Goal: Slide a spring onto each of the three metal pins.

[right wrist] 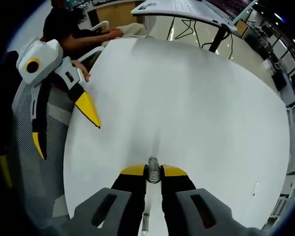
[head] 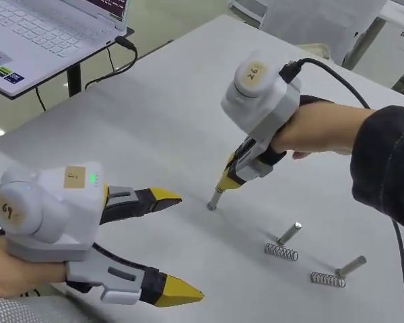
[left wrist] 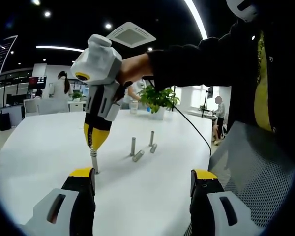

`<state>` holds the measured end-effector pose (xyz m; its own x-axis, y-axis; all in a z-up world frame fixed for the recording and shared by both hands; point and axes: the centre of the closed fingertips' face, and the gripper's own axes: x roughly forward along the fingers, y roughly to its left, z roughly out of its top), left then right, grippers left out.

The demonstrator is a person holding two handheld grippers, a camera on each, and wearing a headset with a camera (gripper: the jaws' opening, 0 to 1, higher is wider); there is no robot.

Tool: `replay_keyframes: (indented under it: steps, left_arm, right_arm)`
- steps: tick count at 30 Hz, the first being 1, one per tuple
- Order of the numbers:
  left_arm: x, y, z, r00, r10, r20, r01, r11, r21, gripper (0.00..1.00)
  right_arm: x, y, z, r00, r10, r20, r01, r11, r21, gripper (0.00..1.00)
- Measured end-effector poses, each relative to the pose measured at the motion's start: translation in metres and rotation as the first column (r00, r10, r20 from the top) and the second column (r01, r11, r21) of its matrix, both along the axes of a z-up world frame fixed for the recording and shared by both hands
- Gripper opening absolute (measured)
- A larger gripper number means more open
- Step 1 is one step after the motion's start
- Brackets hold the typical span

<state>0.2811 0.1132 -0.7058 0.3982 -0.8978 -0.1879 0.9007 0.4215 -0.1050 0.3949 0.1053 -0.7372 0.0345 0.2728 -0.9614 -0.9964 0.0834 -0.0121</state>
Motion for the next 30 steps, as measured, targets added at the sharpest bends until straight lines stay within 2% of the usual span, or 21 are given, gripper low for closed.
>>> replay_keyframes:
  steps: [14, 22, 30]
  left_arm:
    - [0.001, 0.000, -0.001, 1.000, 0.000, -0.005, 0.000, 1.000, 0.002, 0.75]
    - [0.001, 0.000, -0.002, 1.000, 0.001, -0.007, -0.001, 1.000, 0.002, 0.75]
    - [0.001, -0.001, -0.002, 1.000, -0.002, -0.013, 0.002, 1.000, 0.005, 0.74]
  right_arm:
    - [-0.002, -0.002, -0.024, 1.000, -0.018, -0.018, 0.018, 1.000, -0.017, 0.08]
    - [0.005, -0.012, -0.028, 0.998, -0.061, 0.007, 0.061, 0.998, -0.027, 0.08]
    - [0.005, -0.016, -0.034, 0.997, -0.074, 0.008, 0.074, 0.997, -0.028, 0.09]
